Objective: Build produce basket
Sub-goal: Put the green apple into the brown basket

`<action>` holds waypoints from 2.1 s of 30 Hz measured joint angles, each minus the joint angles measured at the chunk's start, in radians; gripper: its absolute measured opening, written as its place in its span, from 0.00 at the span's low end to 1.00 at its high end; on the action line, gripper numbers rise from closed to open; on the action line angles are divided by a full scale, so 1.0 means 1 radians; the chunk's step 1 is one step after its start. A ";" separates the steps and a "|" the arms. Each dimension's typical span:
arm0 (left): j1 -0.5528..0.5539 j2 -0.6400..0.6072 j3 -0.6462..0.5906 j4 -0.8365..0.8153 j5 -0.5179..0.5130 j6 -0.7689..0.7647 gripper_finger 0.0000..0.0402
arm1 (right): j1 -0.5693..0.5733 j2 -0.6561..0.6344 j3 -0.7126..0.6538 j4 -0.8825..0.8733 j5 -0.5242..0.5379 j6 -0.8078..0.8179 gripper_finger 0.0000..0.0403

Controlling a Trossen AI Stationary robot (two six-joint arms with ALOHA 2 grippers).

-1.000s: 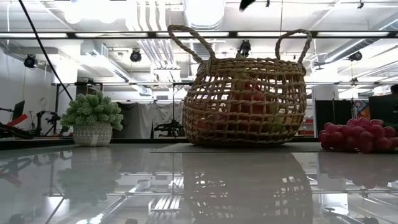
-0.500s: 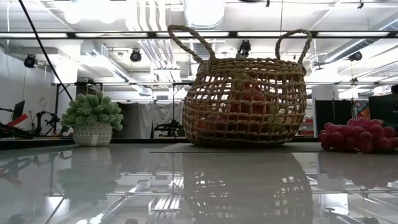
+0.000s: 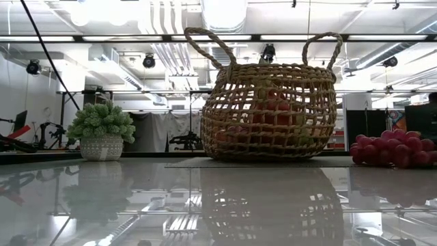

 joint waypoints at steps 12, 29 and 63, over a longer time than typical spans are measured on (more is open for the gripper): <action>-0.002 0.034 0.018 0.189 0.085 -0.029 0.32 | 0.138 0.000 -0.038 -0.202 -0.121 0.420 0.81; -0.008 0.098 0.033 0.218 0.137 -0.029 0.32 | 0.173 0.014 -0.055 -0.133 -0.040 0.512 0.85; -0.011 0.098 0.027 0.224 0.132 -0.025 0.32 | 0.183 0.014 -0.187 0.082 -0.073 0.614 0.85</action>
